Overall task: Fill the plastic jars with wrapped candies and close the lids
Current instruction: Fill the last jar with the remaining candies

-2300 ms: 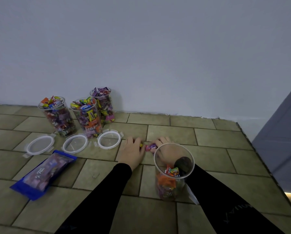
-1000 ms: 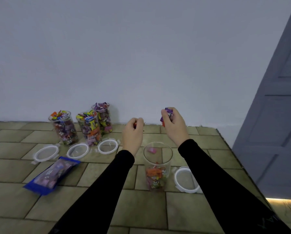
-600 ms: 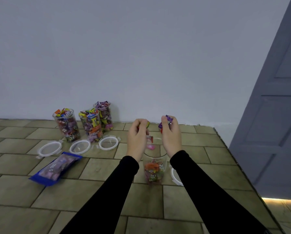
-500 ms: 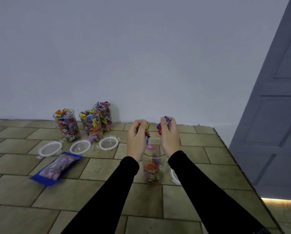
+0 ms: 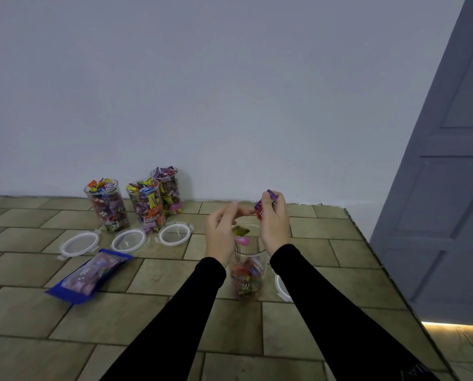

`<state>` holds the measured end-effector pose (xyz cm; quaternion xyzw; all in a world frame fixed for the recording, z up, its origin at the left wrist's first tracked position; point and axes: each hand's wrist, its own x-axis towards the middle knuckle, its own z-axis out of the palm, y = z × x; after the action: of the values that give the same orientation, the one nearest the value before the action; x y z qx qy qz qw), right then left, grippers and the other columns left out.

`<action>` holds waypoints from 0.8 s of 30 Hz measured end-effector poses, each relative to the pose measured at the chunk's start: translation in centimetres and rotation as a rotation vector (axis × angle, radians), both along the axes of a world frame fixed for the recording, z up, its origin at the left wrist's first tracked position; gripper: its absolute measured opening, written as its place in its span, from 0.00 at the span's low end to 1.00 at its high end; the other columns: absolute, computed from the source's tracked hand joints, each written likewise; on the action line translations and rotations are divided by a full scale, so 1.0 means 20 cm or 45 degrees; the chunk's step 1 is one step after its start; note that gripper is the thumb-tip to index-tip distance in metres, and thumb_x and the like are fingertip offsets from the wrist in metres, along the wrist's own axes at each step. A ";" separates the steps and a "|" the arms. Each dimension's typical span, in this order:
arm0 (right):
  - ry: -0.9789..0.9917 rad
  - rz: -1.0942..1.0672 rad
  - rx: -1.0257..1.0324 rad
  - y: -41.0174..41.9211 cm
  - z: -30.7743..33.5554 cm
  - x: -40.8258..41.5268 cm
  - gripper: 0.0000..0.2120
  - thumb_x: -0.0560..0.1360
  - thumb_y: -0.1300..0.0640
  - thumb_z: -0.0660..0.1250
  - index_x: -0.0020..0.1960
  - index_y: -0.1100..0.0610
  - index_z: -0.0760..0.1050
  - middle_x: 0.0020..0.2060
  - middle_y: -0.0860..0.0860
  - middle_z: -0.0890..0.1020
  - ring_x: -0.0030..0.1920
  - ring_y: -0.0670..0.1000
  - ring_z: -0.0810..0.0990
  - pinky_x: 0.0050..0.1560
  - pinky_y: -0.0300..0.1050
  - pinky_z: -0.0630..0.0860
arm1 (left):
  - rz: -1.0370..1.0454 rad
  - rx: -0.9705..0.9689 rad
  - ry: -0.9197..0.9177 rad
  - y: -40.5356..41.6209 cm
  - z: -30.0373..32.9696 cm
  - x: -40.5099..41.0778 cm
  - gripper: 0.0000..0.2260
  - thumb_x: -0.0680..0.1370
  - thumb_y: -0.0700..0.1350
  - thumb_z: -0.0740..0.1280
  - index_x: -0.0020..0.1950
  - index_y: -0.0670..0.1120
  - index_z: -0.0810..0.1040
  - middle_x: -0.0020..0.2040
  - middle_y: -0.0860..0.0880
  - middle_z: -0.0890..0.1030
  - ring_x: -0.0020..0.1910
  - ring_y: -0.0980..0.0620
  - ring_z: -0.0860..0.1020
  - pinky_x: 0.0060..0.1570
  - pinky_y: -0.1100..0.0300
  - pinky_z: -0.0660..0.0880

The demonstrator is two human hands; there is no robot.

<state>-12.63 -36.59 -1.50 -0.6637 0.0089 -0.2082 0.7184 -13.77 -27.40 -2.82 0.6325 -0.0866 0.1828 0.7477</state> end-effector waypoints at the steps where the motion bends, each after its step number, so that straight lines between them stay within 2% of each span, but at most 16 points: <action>1: 0.007 -0.001 0.016 0.00 0.01 -0.01 0.08 0.82 0.53 0.56 0.50 0.57 0.69 0.36 0.47 0.73 0.37 0.46 0.72 0.39 0.36 0.69 | 0.007 0.020 0.000 0.00 -0.01 -0.01 0.18 0.83 0.42 0.56 0.43 0.35 0.80 0.41 0.47 0.85 0.45 0.56 0.82 0.37 0.70 0.74; 3: 0.022 0.022 0.052 0.00 0.02 -0.02 0.08 0.83 0.54 0.55 0.51 0.57 0.69 0.38 0.50 0.73 0.38 0.47 0.71 0.30 0.31 0.70 | 0.024 0.050 -0.016 0.00 -0.06 -0.01 0.20 0.84 0.46 0.53 0.49 0.36 0.81 0.48 0.45 0.85 0.52 0.55 0.82 0.42 0.68 0.75; 4: 0.031 0.034 0.055 0.01 0.02 -0.02 0.08 0.83 0.54 0.55 0.52 0.58 0.69 0.39 0.51 0.72 0.38 0.47 0.71 0.25 0.28 0.69 | 0.045 0.048 -0.024 0.01 -0.09 -0.01 0.21 0.84 0.48 0.51 0.52 0.39 0.81 0.51 0.46 0.85 0.55 0.54 0.81 0.48 0.64 0.75; 6: 0.039 0.035 0.019 0.01 0.02 -0.03 0.08 0.83 0.54 0.54 0.53 0.58 0.68 0.41 0.52 0.73 0.38 0.46 0.71 0.21 0.26 0.66 | 0.070 -0.053 0.041 0.02 -0.14 0.01 0.22 0.84 0.54 0.49 0.54 0.45 0.80 0.53 0.49 0.84 0.56 0.53 0.80 0.56 0.55 0.71; 8: 0.014 0.037 -0.014 0.03 0.01 -0.03 0.08 0.83 0.54 0.54 0.51 0.58 0.68 0.40 0.51 0.73 0.37 0.46 0.71 0.23 0.26 0.66 | 0.015 -0.193 0.209 0.04 -0.18 0.04 0.25 0.84 0.57 0.46 0.54 0.45 0.80 0.52 0.48 0.85 0.52 0.50 0.82 0.53 0.53 0.71; 10: 0.004 0.052 -0.042 0.04 -0.02 -0.02 0.08 0.83 0.54 0.54 0.48 0.56 0.68 0.37 0.49 0.72 0.35 0.44 0.71 0.29 0.27 0.68 | -0.061 -0.267 0.408 0.05 -0.24 0.05 0.30 0.81 0.62 0.47 0.54 0.42 0.80 0.50 0.43 0.84 0.47 0.44 0.81 0.49 0.51 0.74; 12: 0.006 0.108 -0.073 0.06 -0.05 -0.02 0.08 0.83 0.54 0.55 0.45 0.53 0.67 0.34 0.48 0.72 0.31 0.40 0.71 0.35 0.31 0.69 | -0.077 -0.323 0.526 0.05 -0.29 0.03 0.38 0.74 0.70 0.52 0.54 0.38 0.81 0.52 0.37 0.83 0.51 0.38 0.79 0.56 0.42 0.75; 14: -0.016 0.230 -0.050 0.06 -0.04 -0.03 0.06 0.83 0.57 0.55 0.48 0.56 0.68 0.35 0.50 0.73 0.29 0.40 0.74 0.34 0.35 0.73 | -0.066 -0.371 0.545 0.06 -0.31 0.02 0.43 0.67 0.75 0.56 0.54 0.36 0.81 0.53 0.33 0.82 0.53 0.35 0.78 0.61 0.39 0.72; 15: -0.027 0.300 -0.012 0.06 -0.03 -0.05 0.05 0.83 0.59 0.55 0.50 0.59 0.67 0.36 0.51 0.73 0.28 0.40 0.75 0.31 0.33 0.73 | -0.062 -0.387 0.558 0.06 -0.30 0.02 0.43 0.67 0.75 0.56 0.54 0.36 0.81 0.52 0.33 0.81 0.52 0.35 0.78 0.61 0.39 0.72; 17: -0.037 0.390 0.018 0.05 -0.02 -0.07 0.04 0.82 0.62 0.56 0.51 0.62 0.68 0.37 0.53 0.74 0.26 0.39 0.76 0.27 0.30 0.72 | -0.064 -0.396 0.564 0.06 -0.29 0.03 0.41 0.74 0.71 0.52 0.54 0.34 0.80 0.51 0.31 0.80 0.51 0.36 0.77 0.59 0.41 0.73; 19: -0.059 0.386 -0.062 0.05 -0.03 -0.07 0.05 0.80 0.64 0.59 0.46 0.62 0.71 0.39 0.59 0.77 0.27 0.40 0.76 0.28 0.30 0.72 | -0.062 -0.396 0.554 0.07 -0.31 0.05 0.39 0.77 0.68 0.49 0.55 0.32 0.79 0.51 0.30 0.80 0.49 0.37 0.78 0.53 0.45 0.75; 21: -0.080 0.383 -0.146 0.05 -0.05 -0.05 0.06 0.79 0.64 0.61 0.43 0.63 0.74 0.41 0.64 0.77 0.29 0.42 0.77 0.29 0.31 0.72 | -0.065 -0.412 0.557 0.07 -0.33 0.07 0.38 0.77 0.68 0.51 0.52 0.34 0.81 0.48 0.32 0.81 0.46 0.38 0.79 0.48 0.48 0.77; 24: -0.084 0.471 -0.179 0.06 -0.03 -0.07 0.08 0.79 0.65 0.60 0.46 0.67 0.76 0.38 0.58 0.77 0.29 0.36 0.77 0.29 0.27 0.71 | -0.100 -0.465 0.570 0.08 -0.34 0.09 0.40 0.71 0.71 0.55 0.51 0.34 0.80 0.44 0.34 0.82 0.40 0.40 0.80 0.40 0.53 0.77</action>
<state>-13.93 -35.45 -2.10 -0.6955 -0.1514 -0.0944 0.6961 -11.93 -25.73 -9.55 0.5083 0.0906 0.0223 0.8561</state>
